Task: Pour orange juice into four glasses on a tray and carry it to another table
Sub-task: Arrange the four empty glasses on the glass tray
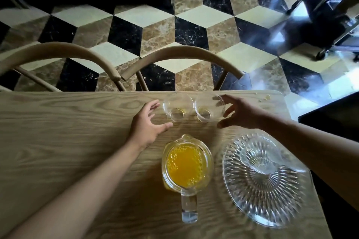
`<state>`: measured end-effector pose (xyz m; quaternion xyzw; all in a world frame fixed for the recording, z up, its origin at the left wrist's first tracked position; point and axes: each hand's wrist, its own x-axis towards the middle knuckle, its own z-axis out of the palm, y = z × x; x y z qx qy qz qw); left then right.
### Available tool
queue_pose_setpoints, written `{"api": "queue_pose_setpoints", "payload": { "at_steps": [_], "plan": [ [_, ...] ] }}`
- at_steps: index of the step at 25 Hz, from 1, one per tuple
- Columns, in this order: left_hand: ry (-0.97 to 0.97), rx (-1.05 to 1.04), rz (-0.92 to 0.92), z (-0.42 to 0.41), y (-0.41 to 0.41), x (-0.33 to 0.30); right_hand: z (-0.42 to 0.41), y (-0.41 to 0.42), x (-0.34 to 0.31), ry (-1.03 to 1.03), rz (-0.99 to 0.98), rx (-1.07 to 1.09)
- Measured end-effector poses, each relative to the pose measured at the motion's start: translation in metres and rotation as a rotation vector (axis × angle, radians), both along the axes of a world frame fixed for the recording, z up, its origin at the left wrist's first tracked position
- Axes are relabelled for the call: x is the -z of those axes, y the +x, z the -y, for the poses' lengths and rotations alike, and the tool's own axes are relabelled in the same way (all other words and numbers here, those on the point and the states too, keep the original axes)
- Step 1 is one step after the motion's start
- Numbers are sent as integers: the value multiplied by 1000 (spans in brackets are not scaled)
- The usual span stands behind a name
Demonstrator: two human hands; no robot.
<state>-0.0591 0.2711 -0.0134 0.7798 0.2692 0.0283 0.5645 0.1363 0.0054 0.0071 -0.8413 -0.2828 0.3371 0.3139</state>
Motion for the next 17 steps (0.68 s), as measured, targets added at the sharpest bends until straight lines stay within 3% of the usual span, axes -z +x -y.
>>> {"api": "queue_pose_setpoints", "payload": {
  "at_steps": [9,17],
  "plan": [
    [-126,-4,73,18,15,-2,-9,-2,27,127,-73,25],
    [-67,-12,108,16,14,-33,-9,-10,-7,233,-94,66]
  ]
}}
